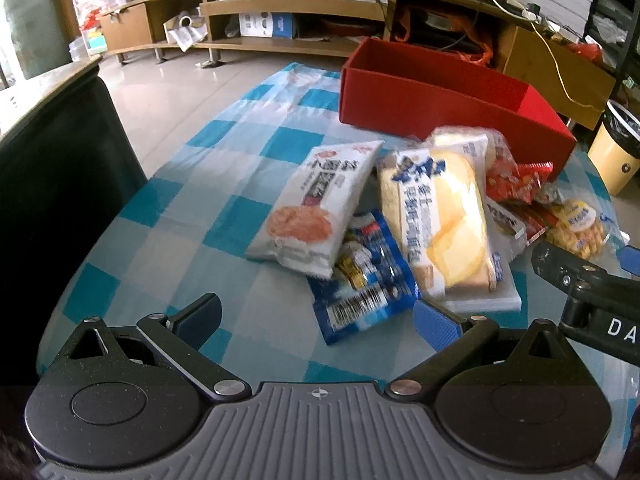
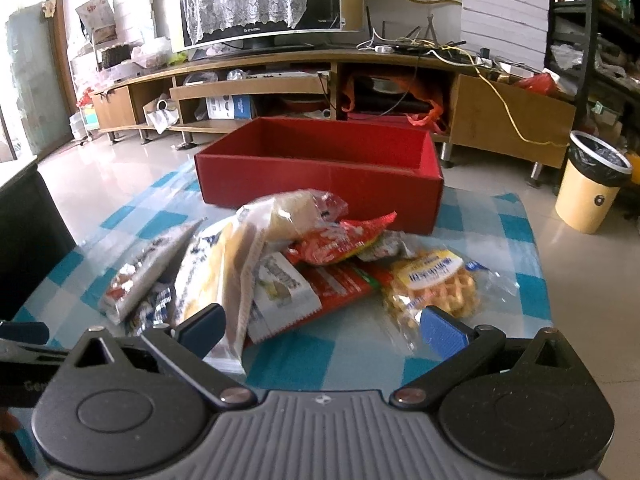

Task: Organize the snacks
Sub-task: 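Grasp the white spicy strip bag with left tool while right tool grasps the yellow bread bag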

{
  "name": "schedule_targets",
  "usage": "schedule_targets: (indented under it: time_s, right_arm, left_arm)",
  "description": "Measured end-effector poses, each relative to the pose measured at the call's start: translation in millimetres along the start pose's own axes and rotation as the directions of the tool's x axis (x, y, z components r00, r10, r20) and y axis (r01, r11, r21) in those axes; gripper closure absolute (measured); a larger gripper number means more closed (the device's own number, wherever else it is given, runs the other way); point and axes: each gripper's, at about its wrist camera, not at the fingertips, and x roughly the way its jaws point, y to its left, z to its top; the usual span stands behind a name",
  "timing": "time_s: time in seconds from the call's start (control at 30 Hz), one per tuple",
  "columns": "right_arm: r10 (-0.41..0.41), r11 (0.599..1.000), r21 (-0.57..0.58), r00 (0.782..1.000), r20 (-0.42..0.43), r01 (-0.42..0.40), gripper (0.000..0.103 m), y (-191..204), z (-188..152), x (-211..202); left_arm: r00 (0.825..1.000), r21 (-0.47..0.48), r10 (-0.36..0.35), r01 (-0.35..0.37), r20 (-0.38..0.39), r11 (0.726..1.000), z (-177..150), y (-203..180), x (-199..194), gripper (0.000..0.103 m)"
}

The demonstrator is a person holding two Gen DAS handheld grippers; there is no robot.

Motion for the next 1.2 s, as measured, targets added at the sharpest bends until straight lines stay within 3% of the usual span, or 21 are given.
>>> schedule_targets:
  time_s: [0.33, 0.5, 0.57, 0.83, 0.93, 1.03, 1.2]
  right_arm:
    - [0.049, 0.998, -0.026, 0.998, -0.031, -0.049, 0.002, 25, 25, 35]
    - [0.092, 0.994, -0.045, 0.992, -0.087, -0.096, 0.016, 46, 30, 58]
    - [0.103, 0.993, -0.053, 0.989, -0.110, -0.110, 0.017, 56, 31, 67]
    - [0.024, 0.993, -0.114, 0.989, -0.148, -0.042, 0.016, 89, 36, 99]
    - [-0.025, 0.983, -0.185, 0.988, -0.151, -0.003, 0.016, 97, 32, 104]
    - [-0.044, 0.968, -0.249, 0.989, -0.142, 0.008, 0.023, 98, 28, 104]
    - [-0.007, 0.957, -0.286, 0.986, -0.165, -0.041, 0.033, 77, 24, 83]
  left_arm:
    - [0.999, -0.016, 0.030, -0.030, -0.022, 0.999, 22, 27, 7, 0.000]
    - [1.000, -0.045, 0.013, -0.014, -0.011, 0.999, 28, 42, 0, 0.000]
    - [1.000, -0.055, -0.002, 0.001, -0.015, 0.999, 28, 45, 0, 0.000]
    - [0.999, -0.080, -0.031, 0.029, -0.021, 0.996, 32, 50, -1, 0.001]
    - [0.999, -0.075, 0.018, -0.021, -0.031, 0.997, 30, 52, 3, 0.000]
    - [0.998, -0.112, -0.023, 0.017, -0.053, 0.994, 31, 60, 5, 0.000]
    - [0.998, -0.125, -0.042, 0.036, -0.048, 0.991, 32, 61, 3, 0.000]
